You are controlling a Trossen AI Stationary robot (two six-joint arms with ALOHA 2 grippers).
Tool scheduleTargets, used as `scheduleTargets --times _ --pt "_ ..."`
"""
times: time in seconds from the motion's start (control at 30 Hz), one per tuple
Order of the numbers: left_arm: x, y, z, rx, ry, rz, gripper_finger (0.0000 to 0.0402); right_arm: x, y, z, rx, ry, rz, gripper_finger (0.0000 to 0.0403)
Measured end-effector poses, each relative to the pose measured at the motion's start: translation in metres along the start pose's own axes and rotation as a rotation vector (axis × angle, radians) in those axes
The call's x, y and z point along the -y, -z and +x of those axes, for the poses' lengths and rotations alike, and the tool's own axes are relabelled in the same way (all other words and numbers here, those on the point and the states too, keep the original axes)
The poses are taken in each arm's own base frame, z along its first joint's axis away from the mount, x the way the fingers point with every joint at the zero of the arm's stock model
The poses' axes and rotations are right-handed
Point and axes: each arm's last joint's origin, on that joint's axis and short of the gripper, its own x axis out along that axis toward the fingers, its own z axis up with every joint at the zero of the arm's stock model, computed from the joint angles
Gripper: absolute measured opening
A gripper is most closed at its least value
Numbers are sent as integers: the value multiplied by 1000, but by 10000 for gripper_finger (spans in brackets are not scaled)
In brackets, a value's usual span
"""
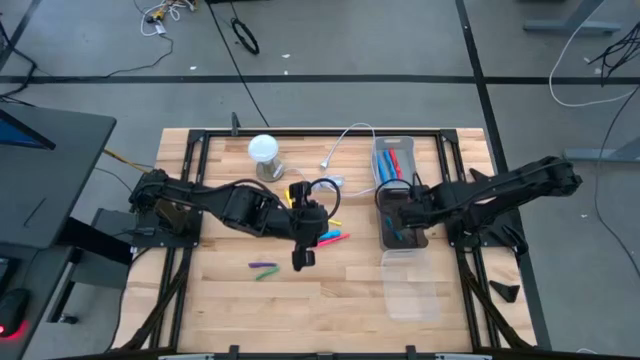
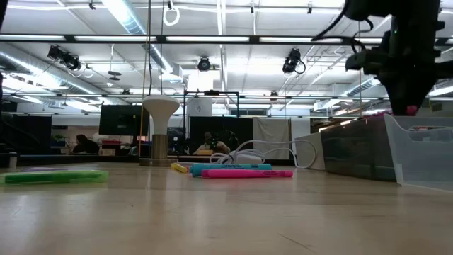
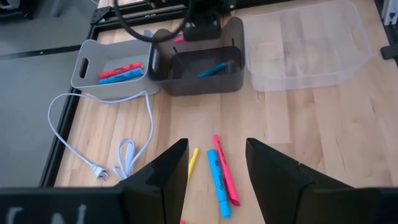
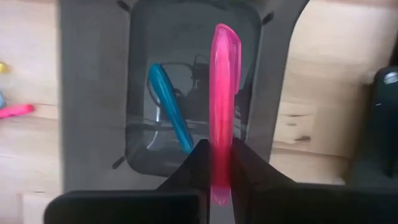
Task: Pick & Place Markers
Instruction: Put the pink mini marker into the black bin
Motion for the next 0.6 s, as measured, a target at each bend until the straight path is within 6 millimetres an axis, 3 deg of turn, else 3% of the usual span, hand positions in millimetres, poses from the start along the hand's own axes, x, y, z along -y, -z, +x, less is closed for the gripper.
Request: scheduleTargets --times 0.6 --pt "-9 -1 4 -10 16 -19 167 -2 7 64 -54 43 -28 20"
